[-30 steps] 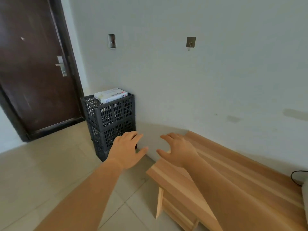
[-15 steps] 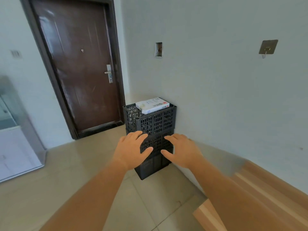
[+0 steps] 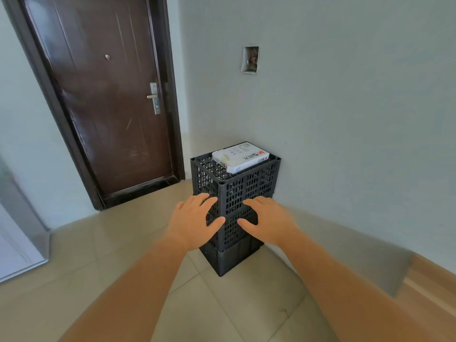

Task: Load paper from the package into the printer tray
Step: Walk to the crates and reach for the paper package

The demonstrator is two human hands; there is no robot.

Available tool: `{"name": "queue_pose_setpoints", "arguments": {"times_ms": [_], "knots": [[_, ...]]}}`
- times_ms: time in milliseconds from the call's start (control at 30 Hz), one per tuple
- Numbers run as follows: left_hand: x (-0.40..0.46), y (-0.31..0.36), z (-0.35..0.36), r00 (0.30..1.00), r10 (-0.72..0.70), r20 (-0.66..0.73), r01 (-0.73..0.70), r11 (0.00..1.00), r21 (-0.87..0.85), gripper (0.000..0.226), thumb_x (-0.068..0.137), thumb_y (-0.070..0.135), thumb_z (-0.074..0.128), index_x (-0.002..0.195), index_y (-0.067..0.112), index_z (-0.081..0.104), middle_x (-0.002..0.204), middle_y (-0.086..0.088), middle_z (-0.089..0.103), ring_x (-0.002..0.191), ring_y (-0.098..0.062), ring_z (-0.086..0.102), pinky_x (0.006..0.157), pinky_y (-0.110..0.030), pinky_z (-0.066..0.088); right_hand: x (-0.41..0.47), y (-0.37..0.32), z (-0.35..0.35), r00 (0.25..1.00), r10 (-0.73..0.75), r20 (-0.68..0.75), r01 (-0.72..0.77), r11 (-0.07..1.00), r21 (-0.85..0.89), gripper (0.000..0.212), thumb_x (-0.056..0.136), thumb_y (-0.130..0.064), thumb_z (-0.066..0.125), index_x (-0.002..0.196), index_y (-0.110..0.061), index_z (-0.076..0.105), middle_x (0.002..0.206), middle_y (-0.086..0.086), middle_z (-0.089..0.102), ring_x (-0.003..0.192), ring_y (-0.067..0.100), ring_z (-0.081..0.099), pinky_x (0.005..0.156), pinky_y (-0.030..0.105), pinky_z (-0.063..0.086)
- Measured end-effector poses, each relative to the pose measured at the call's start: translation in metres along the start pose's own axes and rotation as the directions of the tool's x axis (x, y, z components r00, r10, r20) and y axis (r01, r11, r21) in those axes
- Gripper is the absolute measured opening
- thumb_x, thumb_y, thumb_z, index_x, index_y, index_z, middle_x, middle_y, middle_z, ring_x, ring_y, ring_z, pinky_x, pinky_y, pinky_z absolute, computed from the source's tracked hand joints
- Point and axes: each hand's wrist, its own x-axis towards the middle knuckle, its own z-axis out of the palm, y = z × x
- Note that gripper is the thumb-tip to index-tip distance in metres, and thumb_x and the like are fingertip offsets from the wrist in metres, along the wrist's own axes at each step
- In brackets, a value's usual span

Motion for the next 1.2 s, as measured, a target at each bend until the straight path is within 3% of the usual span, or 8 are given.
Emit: {"name": "queue_pose_setpoints", "arguments": {"times_ms": [333,633,900,1200], "knots": [[0.073,-0.116,0.028,0.994,-0.084,0.069,0.081,0.995,0.052,0.061,0.090,0.060,0.034,0.144,0.031,0.030,0.152,0.006,0.031,0.140,-0.015,0.024,0.113,-0.042,0.019,0.155,-0.036,0.066,0.993,-0.114,0.020,0.114,0.993,0.022,0.063,0.086,-0.062,0.046,0.140,-0.029,0.042,0.141,-0.001,0.049,0.129,0.022,0.043,0.103,0.047,0.041],[0.210,-0.206,0.003,0.996,-0.087,-0.014,0.088,0.984,0.155,0.062,0.090,0.060,0.036,0.144,0.029,0.033,0.152,0.004,0.031,0.140,-0.017,0.025,0.114,-0.044,0.021,0.317,-0.047,0.072,0.982,-0.172,-0.081,0.178,0.981,0.077,0.060,0.086,-0.059,0.047,0.138,-0.029,0.044,0.136,-0.001,0.052,0.125,0.021,0.046,0.100,0.045,0.043],[0.319,-0.262,0.030,1.000,-0.007,0.018,0.005,0.995,0.101,0.061,0.090,0.061,0.035,0.143,0.031,0.033,0.152,0.006,0.031,0.140,-0.017,0.025,0.113,-0.043,0.021,0.415,-0.026,0.086,0.995,-0.047,-0.087,0.051,0.997,0.049,0.061,0.086,-0.059,0.048,0.137,-0.026,0.046,0.137,0.001,0.052,0.123,0.024,0.047,0.098,0.044,0.044],[0.445,-0.327,0.077,0.956,0.286,0.071,-0.288,0.957,0.017,0.063,0.090,0.062,0.036,0.141,0.027,0.036,0.151,0.000,0.035,0.138,-0.020,0.029,0.111,-0.043,0.025,0.491,-0.020,0.120,0.964,0.243,-0.104,-0.245,0.970,-0.007,0.059,0.087,-0.058,0.047,0.136,-0.026,0.046,0.134,-0.002,0.054,0.120,0.022,0.048,0.094,0.040,0.045]]}}
